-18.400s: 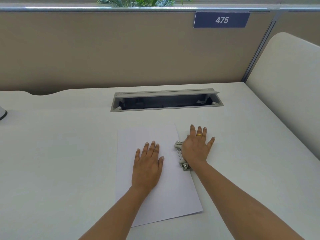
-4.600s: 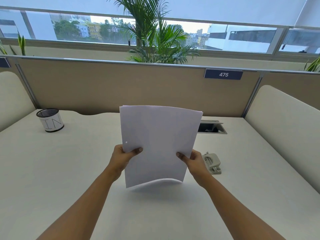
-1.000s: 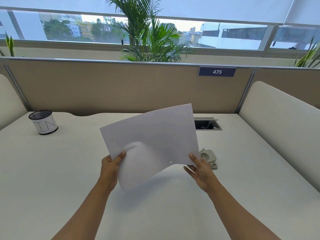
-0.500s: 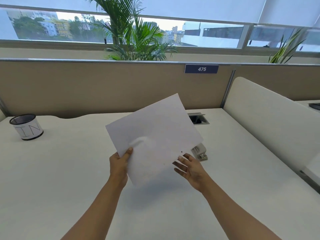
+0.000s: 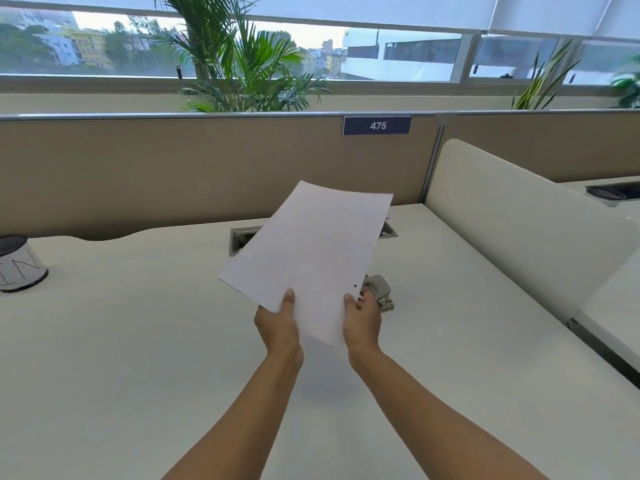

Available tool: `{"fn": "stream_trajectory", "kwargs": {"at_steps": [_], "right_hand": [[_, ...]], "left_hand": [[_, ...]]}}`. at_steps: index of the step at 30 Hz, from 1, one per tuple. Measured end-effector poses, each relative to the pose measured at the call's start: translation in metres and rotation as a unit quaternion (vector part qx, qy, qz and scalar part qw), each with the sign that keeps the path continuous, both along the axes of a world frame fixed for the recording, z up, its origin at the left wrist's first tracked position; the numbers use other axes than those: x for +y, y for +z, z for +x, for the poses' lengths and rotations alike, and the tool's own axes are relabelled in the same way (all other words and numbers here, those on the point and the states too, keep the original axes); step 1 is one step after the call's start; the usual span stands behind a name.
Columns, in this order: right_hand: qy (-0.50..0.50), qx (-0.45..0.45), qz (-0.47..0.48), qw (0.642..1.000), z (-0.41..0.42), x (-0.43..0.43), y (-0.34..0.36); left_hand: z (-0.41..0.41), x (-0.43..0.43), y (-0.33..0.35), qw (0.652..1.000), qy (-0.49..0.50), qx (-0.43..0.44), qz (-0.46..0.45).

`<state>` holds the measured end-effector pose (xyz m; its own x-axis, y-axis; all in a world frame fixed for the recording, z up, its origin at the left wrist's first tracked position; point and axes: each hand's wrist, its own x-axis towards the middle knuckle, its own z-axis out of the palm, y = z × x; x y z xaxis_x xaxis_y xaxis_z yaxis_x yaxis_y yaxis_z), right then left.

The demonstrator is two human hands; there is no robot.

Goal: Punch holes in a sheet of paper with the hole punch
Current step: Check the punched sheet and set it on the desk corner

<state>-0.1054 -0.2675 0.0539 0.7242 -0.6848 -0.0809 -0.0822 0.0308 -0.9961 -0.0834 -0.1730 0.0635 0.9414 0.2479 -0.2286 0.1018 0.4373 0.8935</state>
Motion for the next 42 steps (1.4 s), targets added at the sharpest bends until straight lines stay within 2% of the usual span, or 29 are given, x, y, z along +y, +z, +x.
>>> {"fn": "stream_trajectory", "kwargs": {"at_steps": [5,9,12,16,24,27,31,34,42], "right_hand": [[-0.014,-0.019,-0.079,0.997,0.009,-0.055,0.003],[0.013,-0.023,-0.079,0.997,0.021,-0.126,0.009],[0.038,-0.029,-0.066,0.997,0.029,-0.182,0.013],[0.061,-0.028,-0.07,0.995,0.034,-0.252,0.014],[0.073,0.048,-0.082,0.993,0.047,-0.376,-0.01],[0.079,0.093,-0.121,0.985,0.048,-0.402,-0.023],[0.098,0.186,-0.223,0.952,0.058,-0.426,-0.038],[0.107,0.241,-0.307,0.914,0.065,-0.435,-0.047],[0.056,0.315,-0.496,0.807,0.065,-0.438,-0.066]], "left_hand": [[0.023,-0.013,0.001,0.998,-0.064,-0.02,0.006],[0.063,-0.025,0.014,0.994,-0.094,0.04,0.039],[0.085,-0.048,0.025,0.975,-0.176,0.071,0.115],[0.099,-0.095,0.03,0.932,-0.276,0.054,0.229],[0.11,-0.202,0.016,0.91,-0.333,0.065,0.237],[0.109,-0.231,0.0,0.902,-0.333,0.089,0.262],[0.109,-0.26,-0.024,0.896,-0.319,0.121,0.286],[0.106,-0.276,-0.04,0.901,-0.296,0.136,0.285],[0.088,-0.301,-0.062,0.918,-0.259,0.139,0.266]]}}
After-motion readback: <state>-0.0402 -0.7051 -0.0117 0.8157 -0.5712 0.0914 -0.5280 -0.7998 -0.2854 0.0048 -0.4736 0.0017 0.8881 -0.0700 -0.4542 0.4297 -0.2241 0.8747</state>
